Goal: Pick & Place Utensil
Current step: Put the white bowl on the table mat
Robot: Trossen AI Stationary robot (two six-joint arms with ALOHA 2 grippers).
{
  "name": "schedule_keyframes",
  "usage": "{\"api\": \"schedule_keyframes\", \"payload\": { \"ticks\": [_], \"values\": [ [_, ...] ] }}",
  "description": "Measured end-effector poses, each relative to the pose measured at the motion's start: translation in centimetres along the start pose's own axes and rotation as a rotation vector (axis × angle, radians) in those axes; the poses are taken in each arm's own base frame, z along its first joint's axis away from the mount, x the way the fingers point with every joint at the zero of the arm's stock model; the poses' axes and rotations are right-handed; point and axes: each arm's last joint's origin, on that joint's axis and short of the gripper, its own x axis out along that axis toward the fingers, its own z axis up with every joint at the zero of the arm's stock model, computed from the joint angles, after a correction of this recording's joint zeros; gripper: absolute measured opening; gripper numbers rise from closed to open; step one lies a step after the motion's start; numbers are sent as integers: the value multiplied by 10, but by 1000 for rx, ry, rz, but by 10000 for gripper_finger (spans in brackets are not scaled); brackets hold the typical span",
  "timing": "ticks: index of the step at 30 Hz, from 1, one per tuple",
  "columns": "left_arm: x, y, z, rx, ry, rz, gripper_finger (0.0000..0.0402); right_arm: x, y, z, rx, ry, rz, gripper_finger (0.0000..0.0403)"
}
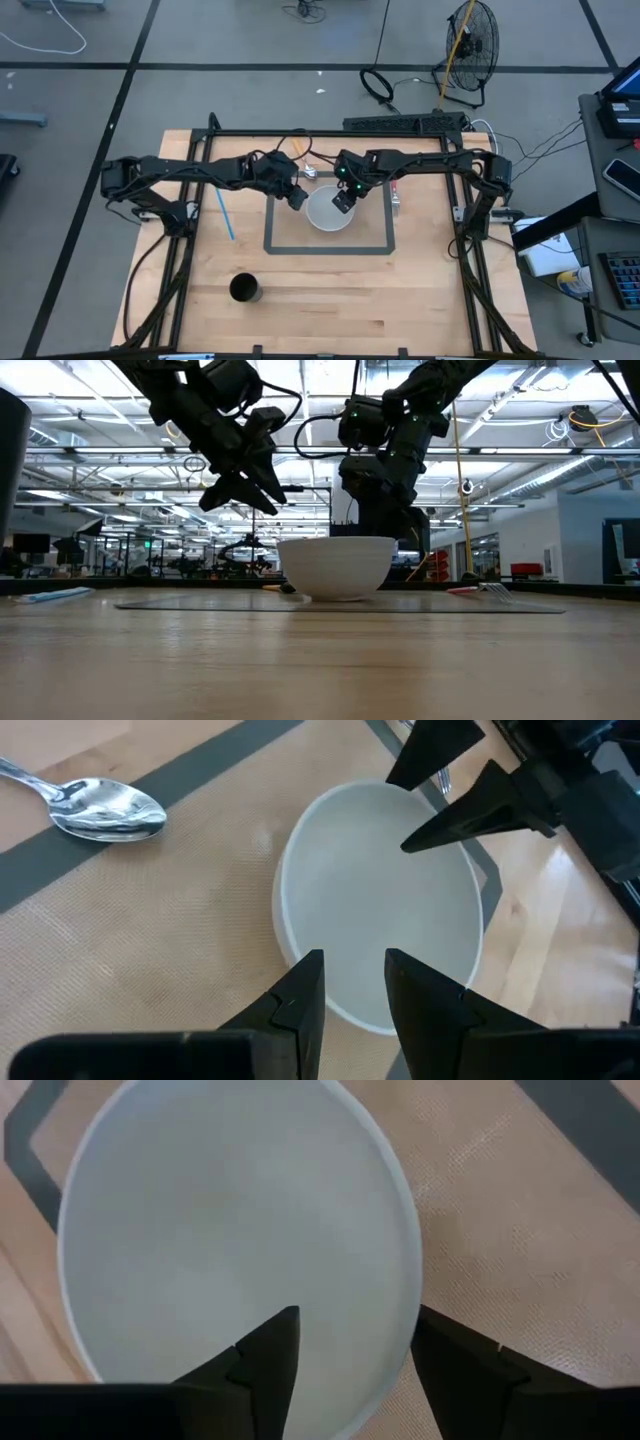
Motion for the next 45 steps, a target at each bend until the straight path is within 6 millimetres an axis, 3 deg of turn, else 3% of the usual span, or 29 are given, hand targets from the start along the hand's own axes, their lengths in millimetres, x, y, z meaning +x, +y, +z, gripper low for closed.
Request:
{"api": "schedule_keyframes", "payload": {
  "ticks": [12,21,26,30,34,45],
  "values": [
    [0,0,0,4,-2,0,113,0,-2,-1,8,-6,-48,112],
    [0,-1,0,2,10,-14,113,0,-2,-1,-2,-2,-43,189],
    [3,1,-1,-6,5,4,113,-10,0,-2,-13,-16,-37,231],
    [11,3,-2,-3,17,13,116,-30,3,-2,-28,-68,-20,251],
    [19,5,-3,-2,26,19,145,-57,5,-7,-49,-117,-23,259],
    [27,7,-4,-12,26,22,248,-157,18,-41,-144,-368,54,248]
  ]
}}
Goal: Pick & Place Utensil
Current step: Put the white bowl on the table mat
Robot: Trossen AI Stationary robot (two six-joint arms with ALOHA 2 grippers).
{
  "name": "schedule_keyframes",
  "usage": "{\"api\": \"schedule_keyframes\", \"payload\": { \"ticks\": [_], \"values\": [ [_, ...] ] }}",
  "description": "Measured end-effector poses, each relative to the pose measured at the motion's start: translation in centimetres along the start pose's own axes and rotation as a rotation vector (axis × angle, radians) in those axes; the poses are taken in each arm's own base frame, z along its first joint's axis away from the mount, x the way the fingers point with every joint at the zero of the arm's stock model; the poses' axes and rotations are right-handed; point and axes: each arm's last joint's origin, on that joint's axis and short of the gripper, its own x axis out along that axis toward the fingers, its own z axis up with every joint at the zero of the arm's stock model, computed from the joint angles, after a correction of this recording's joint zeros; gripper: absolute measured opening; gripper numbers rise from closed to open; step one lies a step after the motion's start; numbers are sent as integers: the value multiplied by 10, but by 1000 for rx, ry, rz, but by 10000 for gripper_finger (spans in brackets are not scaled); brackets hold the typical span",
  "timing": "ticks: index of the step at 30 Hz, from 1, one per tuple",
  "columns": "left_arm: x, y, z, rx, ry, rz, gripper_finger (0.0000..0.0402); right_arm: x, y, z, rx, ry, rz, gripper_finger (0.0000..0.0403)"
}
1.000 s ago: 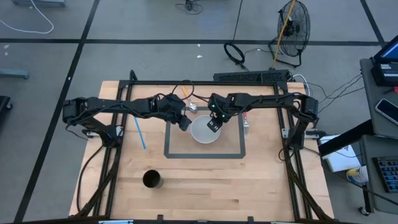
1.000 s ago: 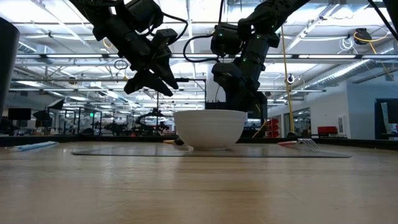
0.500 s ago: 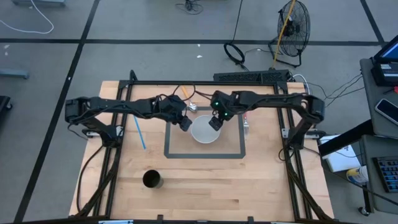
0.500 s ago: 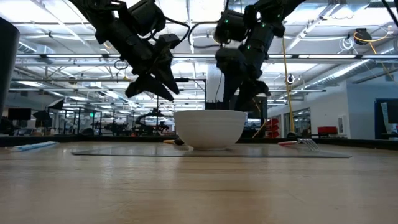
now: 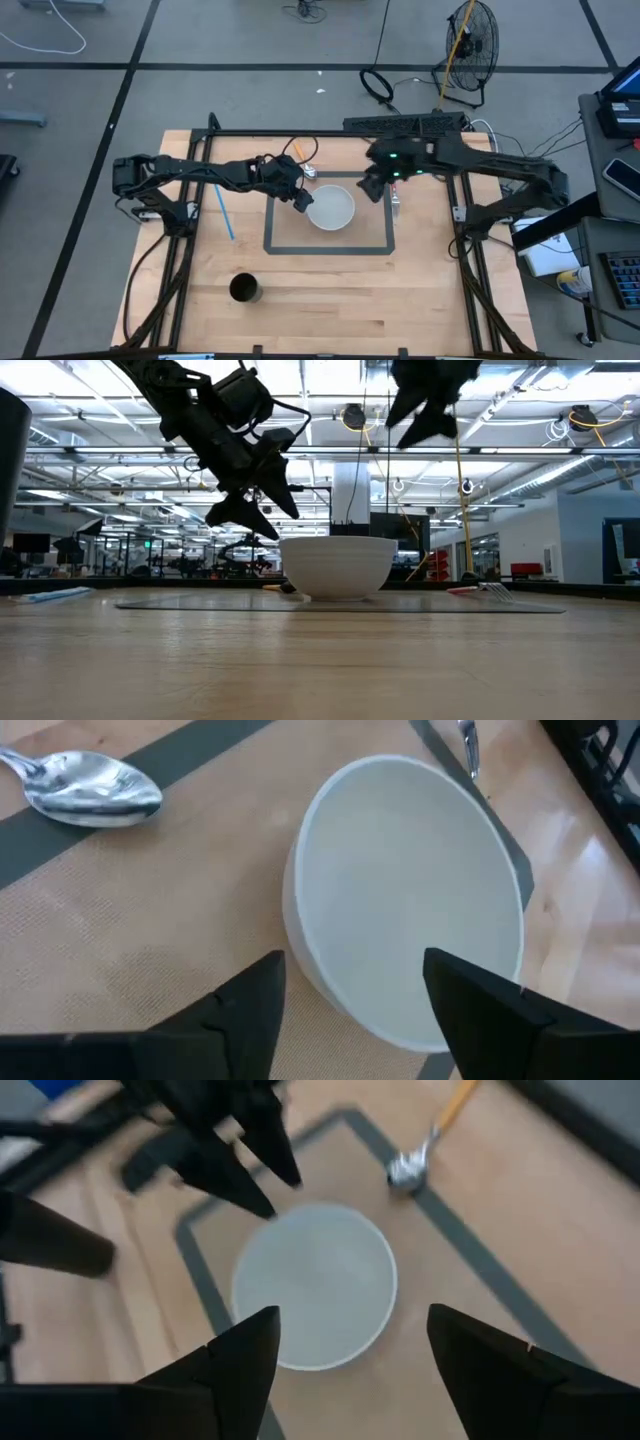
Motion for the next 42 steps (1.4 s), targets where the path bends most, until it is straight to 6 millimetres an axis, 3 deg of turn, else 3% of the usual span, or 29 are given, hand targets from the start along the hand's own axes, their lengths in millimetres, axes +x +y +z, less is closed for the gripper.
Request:
{"api": "schedule_keyframes", "payload": {
  "ticks": [4,9,16,21,32,42],
  "values": [
    [1,-1,3,-20,-29,-18,254,-41,6,-4,-22,-129,21,247],
    [18,6,-1,-54,9,2,255,-83,10,-14,-31,-259,41,247],
    [37,14,-8,-91,67,26,255,-117,12,-26,-19,-360,57,247],
    [38,15,-9,-98,72,32,239,-122,14,-31,-23,-376,43,247],
    [38,15,-9,-81,69,30,99,-111,16,-29,-60,-342,-6,246],
    [38,15,-9,-62,68,32,11,-103,17,-28,-78,-314,-23,246]
  ]
}}
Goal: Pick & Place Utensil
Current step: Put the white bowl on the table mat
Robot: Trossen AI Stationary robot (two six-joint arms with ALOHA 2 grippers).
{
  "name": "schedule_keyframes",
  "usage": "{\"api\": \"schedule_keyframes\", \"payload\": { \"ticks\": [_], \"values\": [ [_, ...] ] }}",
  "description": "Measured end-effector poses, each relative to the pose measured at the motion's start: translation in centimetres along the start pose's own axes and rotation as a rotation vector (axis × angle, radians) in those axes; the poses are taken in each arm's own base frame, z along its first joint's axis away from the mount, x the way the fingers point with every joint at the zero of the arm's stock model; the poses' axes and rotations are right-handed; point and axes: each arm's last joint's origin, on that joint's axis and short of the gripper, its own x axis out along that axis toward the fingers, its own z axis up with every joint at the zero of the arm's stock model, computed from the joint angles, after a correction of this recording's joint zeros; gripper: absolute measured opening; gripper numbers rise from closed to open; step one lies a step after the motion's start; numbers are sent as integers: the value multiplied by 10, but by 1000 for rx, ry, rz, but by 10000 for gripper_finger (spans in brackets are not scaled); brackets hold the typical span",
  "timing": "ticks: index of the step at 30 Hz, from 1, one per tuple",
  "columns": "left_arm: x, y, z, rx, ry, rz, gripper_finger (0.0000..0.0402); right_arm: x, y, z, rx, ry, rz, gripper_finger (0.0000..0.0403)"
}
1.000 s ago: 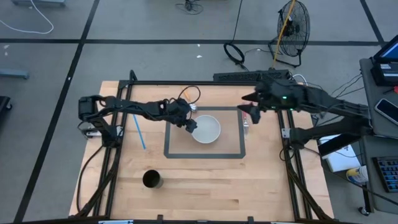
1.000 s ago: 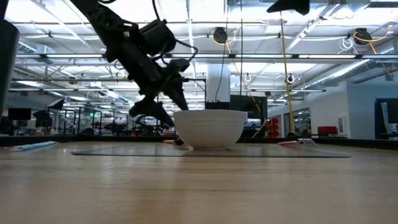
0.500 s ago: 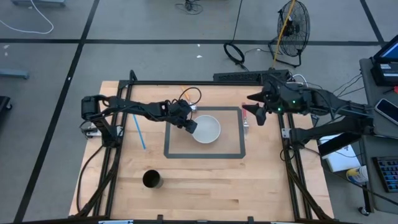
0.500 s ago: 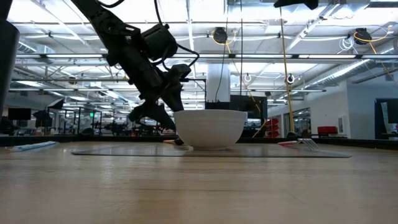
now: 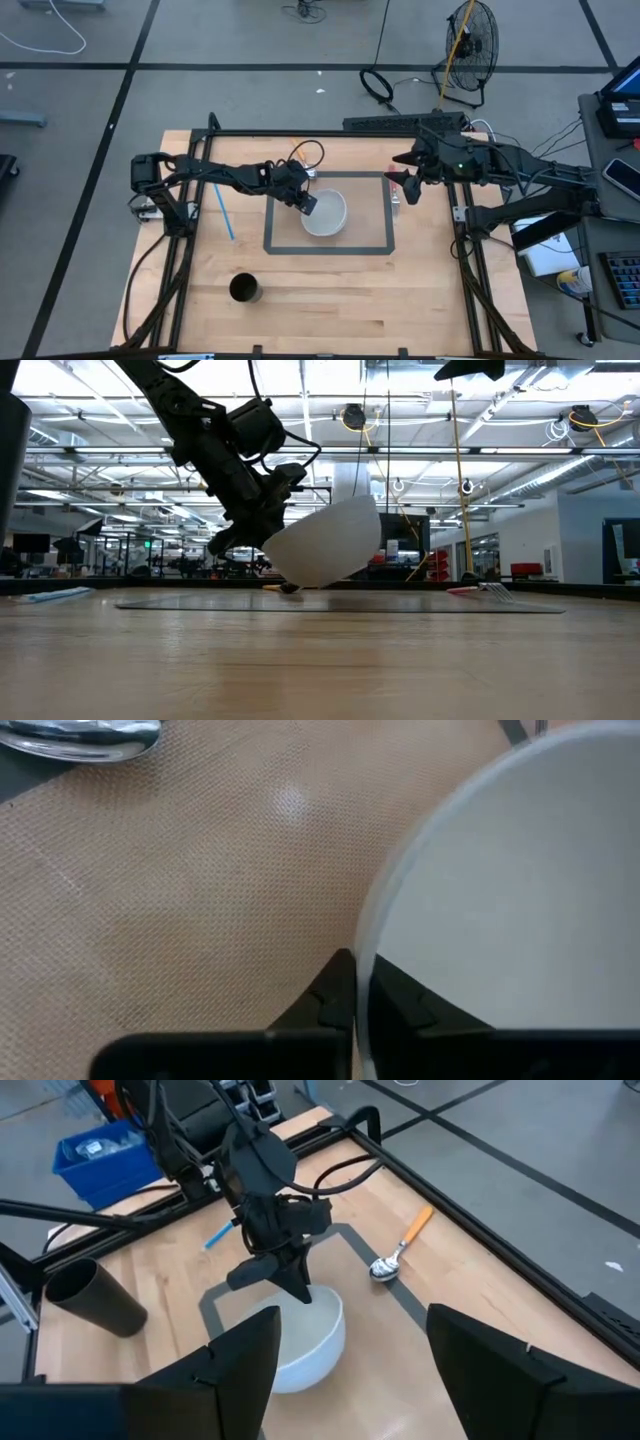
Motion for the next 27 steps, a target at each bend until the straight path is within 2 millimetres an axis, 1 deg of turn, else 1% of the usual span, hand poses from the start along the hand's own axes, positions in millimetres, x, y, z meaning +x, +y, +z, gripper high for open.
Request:
{"api": "schedule_keyframes", "payload": {
  "ticks": [2,6,9,13,15,18,21,27],
  "values": [
    [0,0,0,-2,-2,1,8,0,0,0,-4,1,0,245],
    [0,0,0,-10,4,-2,16,0,0,0,-3,0,0,239],
    [0,0,-1,-21,21,-19,7,0,0,0,-3,0,0,234],
    [-5,-1,-2,-33,45,-10,12,0,0,0,0,0,0,226],
    [-10,0,-2,-36,80,25,12,2,0,-2,-1,6,-2,223],
    [-17,-3,1,-8,98,67,6,8,-2,-9,5,31,-13,219],
    [-26,-5,3,4,127,111,12,18,-3,-18,16,46,-17,217],
    [-36,-12,6,58,164,192,7,37,-5,-35,36,53,-15,215]
  ]
}}
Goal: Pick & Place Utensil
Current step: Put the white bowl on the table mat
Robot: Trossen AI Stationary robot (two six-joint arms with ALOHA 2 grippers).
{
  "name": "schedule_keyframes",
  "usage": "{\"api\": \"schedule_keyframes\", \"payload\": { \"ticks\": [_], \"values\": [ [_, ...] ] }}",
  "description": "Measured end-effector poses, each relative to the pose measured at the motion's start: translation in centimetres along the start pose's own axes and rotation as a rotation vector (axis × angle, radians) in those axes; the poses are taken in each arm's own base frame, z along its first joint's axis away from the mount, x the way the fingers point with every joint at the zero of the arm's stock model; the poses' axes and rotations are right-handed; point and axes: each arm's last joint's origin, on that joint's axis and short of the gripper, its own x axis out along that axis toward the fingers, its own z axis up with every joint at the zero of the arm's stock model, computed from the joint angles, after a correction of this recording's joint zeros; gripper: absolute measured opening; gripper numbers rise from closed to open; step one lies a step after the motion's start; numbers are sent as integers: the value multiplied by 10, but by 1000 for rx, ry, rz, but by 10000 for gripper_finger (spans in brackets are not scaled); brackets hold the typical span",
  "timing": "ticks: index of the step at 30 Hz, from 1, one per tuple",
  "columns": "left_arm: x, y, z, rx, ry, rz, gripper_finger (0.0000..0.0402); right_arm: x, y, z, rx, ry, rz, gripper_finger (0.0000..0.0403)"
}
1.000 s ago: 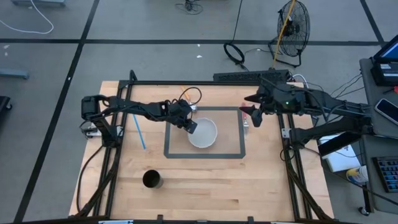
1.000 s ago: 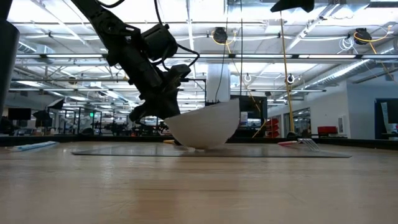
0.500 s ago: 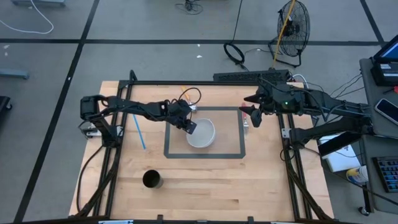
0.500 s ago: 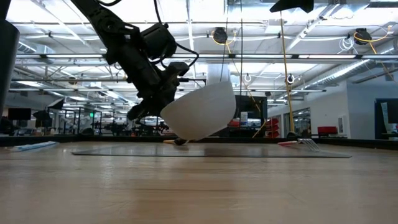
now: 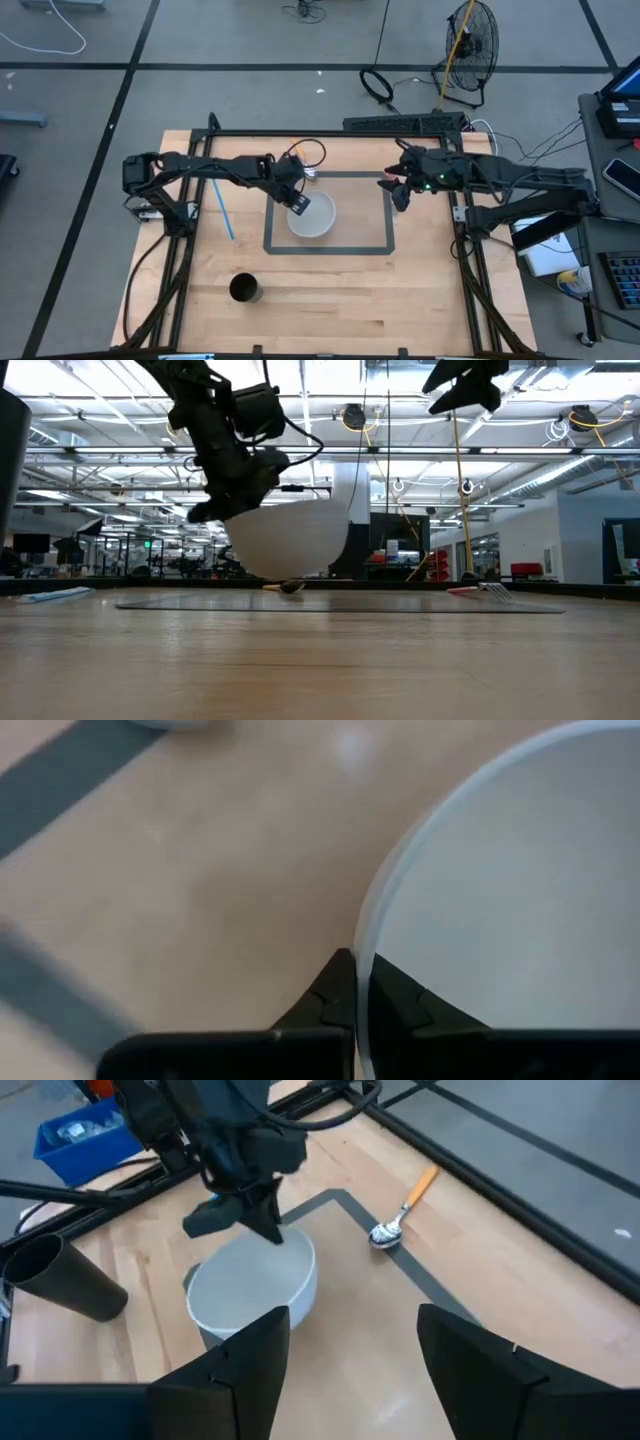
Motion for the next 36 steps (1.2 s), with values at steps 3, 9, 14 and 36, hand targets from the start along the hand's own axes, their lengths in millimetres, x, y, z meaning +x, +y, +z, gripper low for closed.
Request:
{"api": "schedule_keyframes", "payload": {
  "ticks": [3,9,14,36],
  "values": [
    [-2,0,0,8,-2,52,15,6,-1,-7,14,17,6,215],
    [-3,7,0,6,7,113,6,5,-1,-8,27,22,36,214],
    [-4,9,3,-6,-6,123,26,2,-1,-7,38,8,51,212],
    [-1,8,6,8,-30,98,9,-2,0,-3,53,-37,74,212]
  ]
}}
